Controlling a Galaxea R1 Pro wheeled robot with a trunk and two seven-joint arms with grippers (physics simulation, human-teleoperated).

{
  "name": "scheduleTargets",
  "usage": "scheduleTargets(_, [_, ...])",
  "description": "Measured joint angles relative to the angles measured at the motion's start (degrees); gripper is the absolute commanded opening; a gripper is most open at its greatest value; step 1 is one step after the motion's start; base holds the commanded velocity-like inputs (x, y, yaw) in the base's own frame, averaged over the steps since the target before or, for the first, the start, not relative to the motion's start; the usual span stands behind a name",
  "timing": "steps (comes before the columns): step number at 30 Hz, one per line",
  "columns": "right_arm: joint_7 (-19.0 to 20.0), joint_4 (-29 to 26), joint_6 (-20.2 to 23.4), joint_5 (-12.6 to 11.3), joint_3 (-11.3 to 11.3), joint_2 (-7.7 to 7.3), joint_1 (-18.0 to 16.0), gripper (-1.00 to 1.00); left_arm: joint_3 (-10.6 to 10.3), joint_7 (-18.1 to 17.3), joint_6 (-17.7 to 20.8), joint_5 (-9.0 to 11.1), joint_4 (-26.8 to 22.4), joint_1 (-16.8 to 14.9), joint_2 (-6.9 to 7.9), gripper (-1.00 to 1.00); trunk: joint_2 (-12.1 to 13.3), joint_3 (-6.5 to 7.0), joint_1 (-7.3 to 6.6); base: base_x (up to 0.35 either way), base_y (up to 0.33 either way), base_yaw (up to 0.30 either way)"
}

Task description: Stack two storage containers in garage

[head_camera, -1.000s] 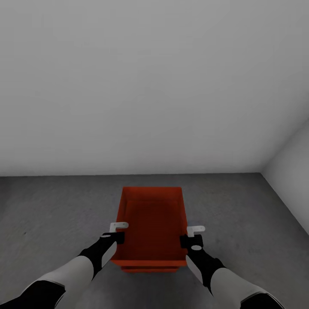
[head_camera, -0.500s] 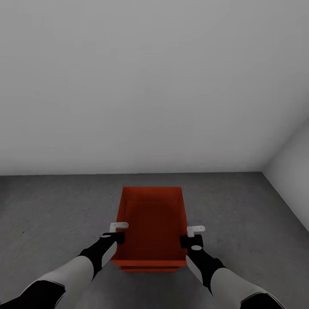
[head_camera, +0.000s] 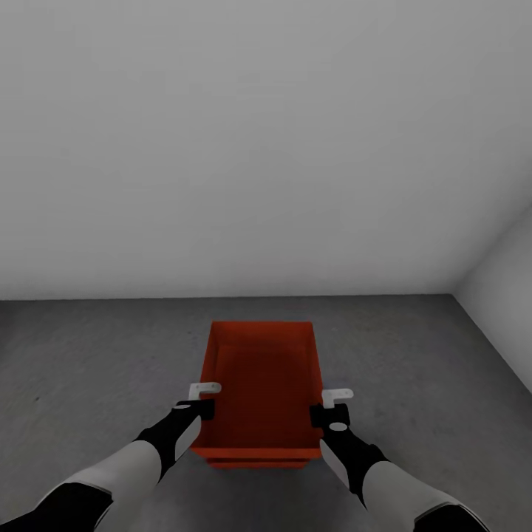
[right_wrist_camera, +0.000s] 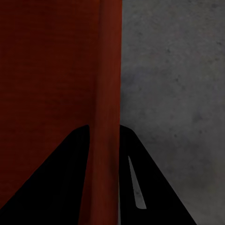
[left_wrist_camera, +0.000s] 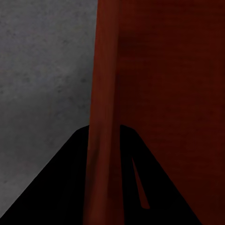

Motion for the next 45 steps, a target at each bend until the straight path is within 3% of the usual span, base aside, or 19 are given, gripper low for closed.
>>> scheduleTargets(45, [0.02, -0.05, -0.2, -0.02, 0.07, -0.08, 0.0, -1.0, 0.06, 0.04, -0.28, -0.06, 0.02, 0.0, -0.08, -1.0, -18.05, -8.08, 9.89, 0.0, 0.0, 0.0])
